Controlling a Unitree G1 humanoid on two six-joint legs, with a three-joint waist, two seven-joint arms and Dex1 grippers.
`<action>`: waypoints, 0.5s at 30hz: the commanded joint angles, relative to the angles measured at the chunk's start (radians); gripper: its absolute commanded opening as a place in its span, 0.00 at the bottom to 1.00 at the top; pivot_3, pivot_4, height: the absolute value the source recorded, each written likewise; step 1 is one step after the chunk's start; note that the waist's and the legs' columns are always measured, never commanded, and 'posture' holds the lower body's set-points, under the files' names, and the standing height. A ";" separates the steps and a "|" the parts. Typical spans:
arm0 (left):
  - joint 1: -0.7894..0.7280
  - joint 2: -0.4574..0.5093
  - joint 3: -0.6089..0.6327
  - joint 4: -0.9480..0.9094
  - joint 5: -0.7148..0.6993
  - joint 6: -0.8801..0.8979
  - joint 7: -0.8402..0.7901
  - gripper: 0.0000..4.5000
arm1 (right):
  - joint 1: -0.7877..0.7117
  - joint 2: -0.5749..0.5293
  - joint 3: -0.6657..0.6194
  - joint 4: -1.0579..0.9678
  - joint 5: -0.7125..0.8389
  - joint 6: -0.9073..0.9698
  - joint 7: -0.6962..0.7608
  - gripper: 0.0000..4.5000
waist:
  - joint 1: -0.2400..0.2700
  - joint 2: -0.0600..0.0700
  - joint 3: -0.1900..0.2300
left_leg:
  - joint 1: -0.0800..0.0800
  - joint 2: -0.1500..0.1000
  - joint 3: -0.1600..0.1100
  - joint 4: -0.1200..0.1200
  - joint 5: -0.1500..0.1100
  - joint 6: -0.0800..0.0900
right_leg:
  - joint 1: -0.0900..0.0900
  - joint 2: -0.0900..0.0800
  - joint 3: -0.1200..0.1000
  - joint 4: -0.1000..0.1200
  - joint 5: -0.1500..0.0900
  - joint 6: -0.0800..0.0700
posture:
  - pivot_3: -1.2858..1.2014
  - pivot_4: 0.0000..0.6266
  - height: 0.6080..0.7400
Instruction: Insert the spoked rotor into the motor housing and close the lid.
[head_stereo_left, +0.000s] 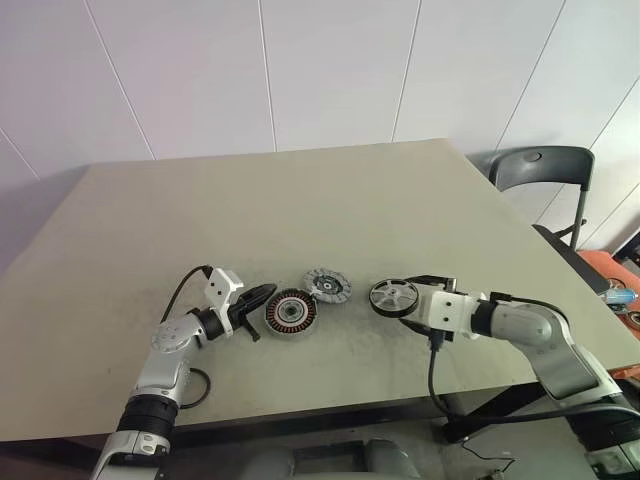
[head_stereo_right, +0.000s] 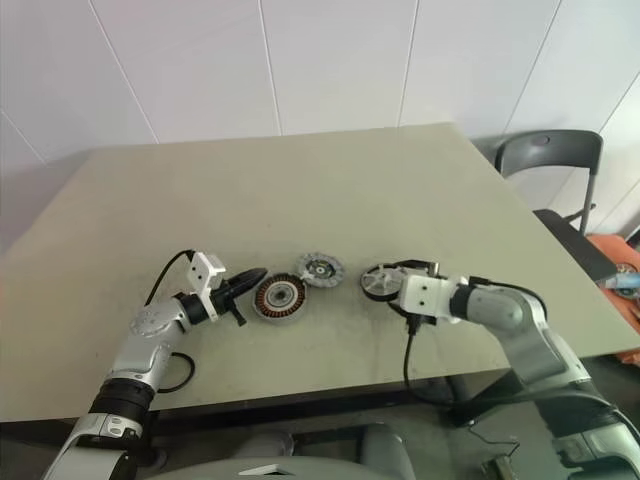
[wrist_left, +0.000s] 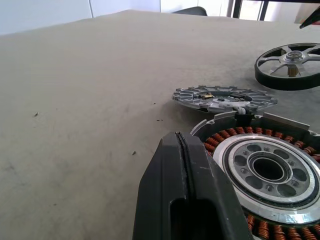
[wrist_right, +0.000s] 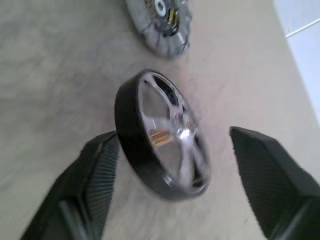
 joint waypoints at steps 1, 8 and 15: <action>-0.015 0.001 0.005 -0.045 0.001 0.005 0.011 0.00 | -0.024 0.006 -0.016 0.015 -0.004 -0.004 -0.018 0.58 | 0.002 0.000 0.000 | 0.000 0.000 0.000 0.000 0.000 0.000 | 0.000 0.000 0.000 0.000 0.000 0.000 | 0.52 0.00 1.00; -0.020 0.009 0.009 -0.037 0.007 0.004 0.016 0.00 | -0.046 0.007 -0.025 0.039 -0.010 -0.007 -0.029 0.09 | -0.001 0.000 0.000 | 0.000 0.000 0.000 0.000 0.000 0.000 | 0.000 0.000 0.000 -0.001 0.002 -0.003 | 0.52 0.00 1.00; -0.024 0.010 0.018 -0.019 0.011 -0.015 0.019 0.00 | -0.077 0.061 -0.054 -0.003 0.055 0.015 -0.050 0.09 | -0.002 0.000 0.000 | 0.000 0.000 0.000 0.000 0.000 0.000 | 0.000 0.000 0.000 0.000 0.002 -0.003 | 0.52 0.00 1.00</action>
